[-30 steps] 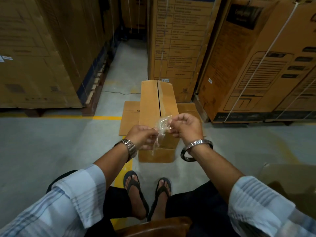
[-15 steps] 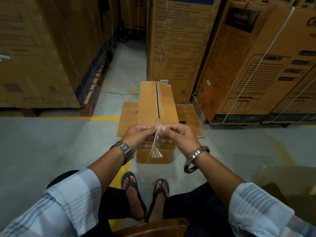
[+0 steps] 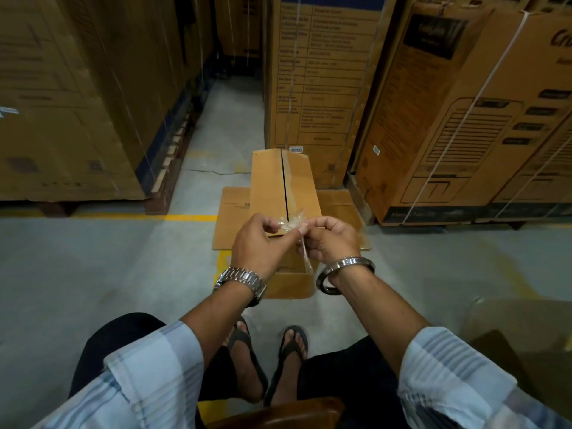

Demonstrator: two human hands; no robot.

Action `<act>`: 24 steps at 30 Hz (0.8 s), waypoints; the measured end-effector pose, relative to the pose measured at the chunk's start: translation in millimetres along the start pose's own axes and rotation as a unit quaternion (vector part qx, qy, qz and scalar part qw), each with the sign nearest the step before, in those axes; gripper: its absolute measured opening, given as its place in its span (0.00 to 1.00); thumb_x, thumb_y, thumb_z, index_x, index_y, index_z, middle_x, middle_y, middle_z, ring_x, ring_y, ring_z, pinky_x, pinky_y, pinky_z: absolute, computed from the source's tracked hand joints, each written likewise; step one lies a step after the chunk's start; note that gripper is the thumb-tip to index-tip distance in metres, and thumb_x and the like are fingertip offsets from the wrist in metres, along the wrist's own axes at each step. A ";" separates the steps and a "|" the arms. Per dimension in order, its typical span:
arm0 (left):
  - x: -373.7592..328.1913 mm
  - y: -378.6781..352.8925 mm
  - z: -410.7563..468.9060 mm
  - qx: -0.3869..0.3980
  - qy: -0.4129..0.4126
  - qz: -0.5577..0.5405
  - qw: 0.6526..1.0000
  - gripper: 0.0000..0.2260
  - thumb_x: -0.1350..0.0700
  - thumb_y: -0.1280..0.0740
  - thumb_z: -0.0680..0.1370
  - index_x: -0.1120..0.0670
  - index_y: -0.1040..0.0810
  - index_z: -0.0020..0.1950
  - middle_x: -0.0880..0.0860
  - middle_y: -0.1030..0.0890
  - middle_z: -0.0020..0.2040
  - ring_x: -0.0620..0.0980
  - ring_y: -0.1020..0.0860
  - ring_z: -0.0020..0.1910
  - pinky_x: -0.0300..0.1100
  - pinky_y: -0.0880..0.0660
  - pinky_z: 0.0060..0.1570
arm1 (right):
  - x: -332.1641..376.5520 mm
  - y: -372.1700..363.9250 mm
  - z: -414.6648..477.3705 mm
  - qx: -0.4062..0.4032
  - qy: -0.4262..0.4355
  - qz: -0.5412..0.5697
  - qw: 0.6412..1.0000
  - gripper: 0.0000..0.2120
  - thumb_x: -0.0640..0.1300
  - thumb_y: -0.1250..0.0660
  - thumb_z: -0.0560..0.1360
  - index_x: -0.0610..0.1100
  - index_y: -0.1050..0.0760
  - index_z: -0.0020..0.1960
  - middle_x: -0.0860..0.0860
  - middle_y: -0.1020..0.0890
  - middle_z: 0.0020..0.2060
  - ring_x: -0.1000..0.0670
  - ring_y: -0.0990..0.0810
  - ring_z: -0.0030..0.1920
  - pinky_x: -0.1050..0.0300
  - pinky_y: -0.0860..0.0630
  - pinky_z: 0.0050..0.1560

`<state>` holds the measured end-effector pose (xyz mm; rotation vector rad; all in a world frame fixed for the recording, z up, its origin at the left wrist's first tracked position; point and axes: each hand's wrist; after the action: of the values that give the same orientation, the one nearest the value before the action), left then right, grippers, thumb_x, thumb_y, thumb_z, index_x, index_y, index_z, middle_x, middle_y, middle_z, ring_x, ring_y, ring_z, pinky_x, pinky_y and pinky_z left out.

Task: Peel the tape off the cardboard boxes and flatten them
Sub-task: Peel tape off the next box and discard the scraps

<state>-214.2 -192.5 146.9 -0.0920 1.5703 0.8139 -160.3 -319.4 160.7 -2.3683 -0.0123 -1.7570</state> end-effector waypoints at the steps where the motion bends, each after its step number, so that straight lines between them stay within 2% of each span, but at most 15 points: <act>1: -1.2 2.4 1.4 -0.029 -0.017 0.028 0.999 0.24 0.30 0.25 0.64 0.46 0.27 0.46 0.43 0.21 0.45 0.47 0.19 0.42 0.49 0.20 0.40 | 1.8 1.6 2.1 -0.025 0.008 0.002 1.000 0.02 0.32 0.29 0.75 0.36 0.21 0.47 0.42 0.16 0.34 0.50 0.17 0.29 0.53 0.17 0.36; 3: 1.2 9.0 9.1 -0.037 -0.035 0.013 0.999 0.25 0.30 0.26 0.64 0.45 0.28 0.47 0.44 0.21 0.45 0.49 0.19 0.41 0.52 0.20 0.40 | 2.4 9.3 8.0 -0.077 0.026 -0.010 0.997 0.02 0.33 0.28 0.75 0.38 0.19 0.46 0.43 0.14 0.34 0.48 0.15 0.32 0.51 0.17 0.39; 5: 2.1 14.8 15.5 0.049 -0.041 -0.031 0.997 0.28 0.29 0.26 0.62 0.43 0.27 0.54 0.44 0.20 0.49 0.49 0.16 0.43 0.55 0.17 0.41 | 0.6 16.1 10.2 -0.100 0.050 -0.055 0.992 0.02 0.35 0.26 0.73 0.40 0.17 0.43 0.44 0.14 0.35 0.44 0.15 0.35 0.47 0.17 0.42; 7: -0.6 13.8 15.8 0.133 -0.058 -0.026 0.989 0.31 0.32 0.25 0.63 0.42 0.26 0.62 0.43 0.19 0.51 0.47 0.16 0.44 0.54 0.16 0.42 | -1.6 15.5 6.6 -0.069 0.074 -0.097 0.990 0.04 0.35 0.24 0.71 0.43 0.15 0.40 0.46 0.14 0.34 0.46 0.17 0.35 0.49 0.17 0.42; 8: -1.4 11.2 15.0 0.148 -0.065 -0.026 0.986 0.28 0.36 0.23 0.66 0.42 0.24 0.62 0.44 0.18 0.51 0.47 0.16 0.44 0.53 0.16 0.42 | -2.5 13.6 2.9 -0.036 0.086 -0.110 0.990 0.05 0.36 0.24 0.71 0.44 0.15 0.39 0.47 0.14 0.34 0.49 0.18 0.35 0.51 0.18 0.41; 10: -2.6 8.1 16.2 0.123 -0.046 -0.060 0.990 0.14 0.45 0.22 0.71 0.47 0.19 0.53 0.47 0.16 0.47 0.50 0.15 0.44 0.52 0.16 0.40 | 0.0 10.8 -4.2 0.028 0.099 -0.115 0.988 0.05 0.37 0.26 0.73 0.45 0.15 0.41 0.51 0.15 0.33 0.53 0.18 0.35 0.59 0.20 0.38; 12: -0.7 9.1 22.3 0.094 0.001 -0.100 0.991 0.05 0.53 0.24 0.74 0.52 0.18 0.47 0.52 0.15 0.43 0.51 0.14 0.43 0.50 0.16 0.39 | 1.9 13.4 -6.9 0.074 0.104 -0.112 0.985 0.05 0.38 0.28 0.76 0.45 0.15 0.46 0.50 0.14 0.40 0.52 0.18 0.40 0.59 0.19 0.39; 14: -0.8 10.5 24.8 0.104 0.059 -0.147 0.982 0.02 0.59 0.27 0.77 0.56 0.19 0.46 0.54 0.16 0.40 0.50 0.15 0.39 0.49 0.16 0.38 | 1.8 17.8 -6.3 0.100 0.148 -0.164 0.970 0.07 0.39 0.27 0.76 0.46 0.15 0.52 0.48 0.16 0.53 0.50 0.16 0.46 0.56 0.17 0.45; 16: -8.3 8.9 21.4 0.140 0.128 -0.224 0.956 0.01 0.63 0.30 0.78 0.58 0.21 0.47 0.56 0.16 0.40 0.50 0.16 0.35 0.46 0.17 0.35 | -2.7 18.7 -5.0 0.112 0.201 -0.217 0.949 0.13 0.43 0.23 0.72 0.48 0.18 0.56 0.50 0.19 0.57 0.51 0.16 0.51 0.55 0.16 0.49; 19: -16.4 0.7 17.2 0.196 0.144 -0.247 0.938 0.04 0.61 0.32 0.80 0.56 0.21 0.46 0.57 0.16 0.43 0.50 0.16 0.40 0.44 0.17 0.37 | -5.7 19.4 0.7 0.052 0.221 -0.184 0.956 0.11 0.42 0.23 0.72 0.45 0.20 0.53 0.46 0.15 0.50 0.46 0.14 0.48 0.50 0.15 0.44; 21: -19.0 -4.4 17.4 0.210 0.115 -0.236 0.942 0.04 0.58 0.31 0.80 0.56 0.19 0.47 0.54 0.17 0.45 0.49 0.18 0.44 0.43 0.17 0.39 | -1.2 25.0 5.2 -0.007 0.180 -0.114 0.977 0.10 0.40 0.25 0.74 0.43 0.23 0.53 0.43 0.14 0.44 0.44 0.13 0.44 0.49 0.16 0.40; 23: -21.6 -8.3 19.1 0.203 0.070 -0.206 0.955 0.04 0.56 0.28 0.78 0.56 0.19 0.50 0.53 0.17 0.49 0.49 0.18 0.48 0.42 0.18 0.40 | 4.5 33.8 7.3 -0.012 0.148 -0.083 0.985 0.10 0.40 0.26 0.75 0.42 0.24 0.53 0.42 0.13 0.41 0.45 0.13 0.41 0.51 0.17 0.37; 24: -23.7 -10.7 20.7 0.204 0.049 -0.196 0.958 0.08 0.56 0.26 0.76 0.56 0.19 0.53 0.52 0.17 0.52 0.50 0.17 0.50 0.43 0.17 0.41 | 6.5 38.3 7.6 0.009 0.144 -0.083 0.986 0.08 0.40 0.27 0.76 0.40 0.23 0.53 0.43 0.13 0.39 0.46 0.13 0.39 0.53 0.18 0.35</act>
<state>-186.7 -198.6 164.6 -0.1403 1.7103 0.1696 -146.5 -356.5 159.1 -2.1321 -0.1880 -2.1526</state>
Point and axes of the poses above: each hand's wrist, its own z-axis towards the middle knuckle, its own y-axis out of the back of the hand, x = y × z
